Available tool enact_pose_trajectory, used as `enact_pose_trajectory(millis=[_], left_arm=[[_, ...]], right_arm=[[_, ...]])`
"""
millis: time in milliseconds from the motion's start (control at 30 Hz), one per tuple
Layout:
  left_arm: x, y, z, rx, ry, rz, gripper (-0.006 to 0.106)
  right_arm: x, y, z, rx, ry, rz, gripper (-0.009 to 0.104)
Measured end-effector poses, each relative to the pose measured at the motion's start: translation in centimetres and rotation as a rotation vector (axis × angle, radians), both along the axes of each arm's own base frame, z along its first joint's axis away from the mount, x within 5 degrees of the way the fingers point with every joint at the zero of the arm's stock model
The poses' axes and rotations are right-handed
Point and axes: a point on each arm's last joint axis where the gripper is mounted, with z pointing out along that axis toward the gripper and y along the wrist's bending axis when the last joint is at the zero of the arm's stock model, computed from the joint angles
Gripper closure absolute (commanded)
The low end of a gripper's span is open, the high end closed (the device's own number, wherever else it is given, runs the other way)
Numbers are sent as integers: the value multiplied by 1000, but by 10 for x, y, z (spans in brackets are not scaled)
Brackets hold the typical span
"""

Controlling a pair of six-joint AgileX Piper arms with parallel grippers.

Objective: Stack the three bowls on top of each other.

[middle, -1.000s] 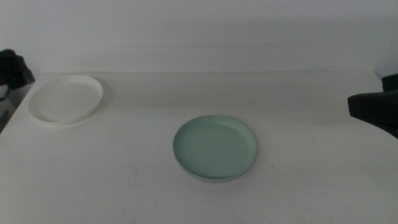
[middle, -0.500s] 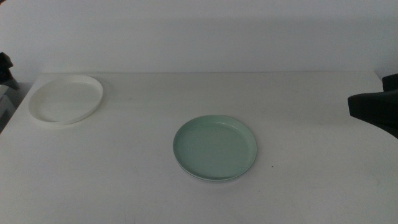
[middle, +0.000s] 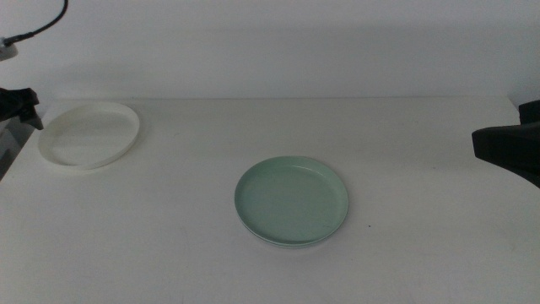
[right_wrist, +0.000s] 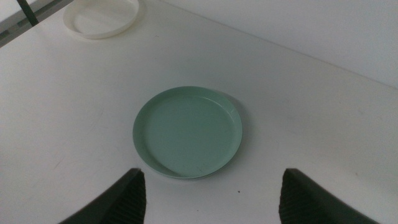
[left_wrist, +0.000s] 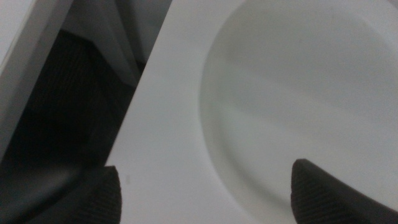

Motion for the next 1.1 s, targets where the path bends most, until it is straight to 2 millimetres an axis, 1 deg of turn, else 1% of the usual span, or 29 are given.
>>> enact_pose_trajectory(millis=[100,267,367,433,500,567,667,733,800,967,1100], left_arm=[[16,5,-12,7,5,-21,10],[36,8,-36,-27,35,-31,12],[46,4,-51,-11,39,-65,18],[50,0,-60,-7,46,-86,25],[55,-4,-67,8,36,-104,34],[58,-5,-72,14,31,-109,45],[59,-5,-74,19,23,-109,69],[60,-5,-74,19,22,-108,89],[60,-5,-75,19,22,-108,106],[60,-5,-72,8,23,-102,105],[54,-8,-60,-6,46,-115,105]], right_arm=[[0,0,0,0,1,0,39],[0,0,0,0,1,0,39],[0,0,0,0,1,0,39],[0,0,0,-1,1,0,39],[0,0,0,-1,1,0,39],[0,0,0,-1,1,0,39],[0,0,0,-1,1,0,39],[0,0,0,-1,1,0,39],[0,0,0,-1,1,0,39],[0,0,0,-1,1,0,39],[0,0,0,-1,1,0,39]])
